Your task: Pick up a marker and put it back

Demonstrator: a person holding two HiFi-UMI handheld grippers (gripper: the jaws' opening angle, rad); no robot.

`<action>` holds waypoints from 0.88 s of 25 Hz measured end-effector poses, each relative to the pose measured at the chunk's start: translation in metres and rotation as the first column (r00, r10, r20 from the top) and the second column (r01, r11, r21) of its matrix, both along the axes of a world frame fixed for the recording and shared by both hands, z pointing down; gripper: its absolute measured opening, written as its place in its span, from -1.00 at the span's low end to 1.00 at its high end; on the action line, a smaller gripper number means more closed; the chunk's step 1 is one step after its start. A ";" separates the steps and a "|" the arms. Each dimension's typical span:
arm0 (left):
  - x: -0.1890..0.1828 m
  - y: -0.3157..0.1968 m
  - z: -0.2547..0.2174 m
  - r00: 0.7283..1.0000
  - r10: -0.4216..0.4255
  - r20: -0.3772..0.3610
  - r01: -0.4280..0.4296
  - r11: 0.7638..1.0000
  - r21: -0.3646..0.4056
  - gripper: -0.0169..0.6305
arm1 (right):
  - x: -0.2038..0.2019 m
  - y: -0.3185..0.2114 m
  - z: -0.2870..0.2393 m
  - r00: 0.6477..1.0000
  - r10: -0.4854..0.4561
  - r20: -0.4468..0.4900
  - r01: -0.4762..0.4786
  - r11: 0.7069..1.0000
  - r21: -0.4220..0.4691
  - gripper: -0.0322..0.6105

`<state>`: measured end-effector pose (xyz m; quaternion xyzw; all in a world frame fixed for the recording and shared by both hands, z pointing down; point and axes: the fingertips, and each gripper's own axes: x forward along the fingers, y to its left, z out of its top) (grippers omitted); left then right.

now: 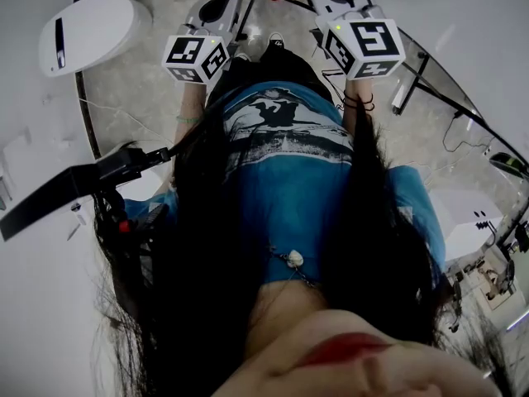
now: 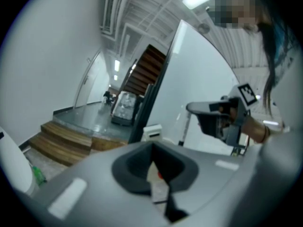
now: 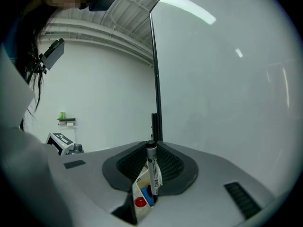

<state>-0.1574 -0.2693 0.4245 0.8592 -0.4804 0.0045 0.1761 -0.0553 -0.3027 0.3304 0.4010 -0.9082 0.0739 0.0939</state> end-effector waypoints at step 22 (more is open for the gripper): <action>0.005 0.002 -0.002 0.999 0.018 -0.044 -0.018 1.000 0.010 -0.95 | -0.003 0.003 0.008 0.999 -0.013 -0.033 0.013 1.000 -0.012 -0.68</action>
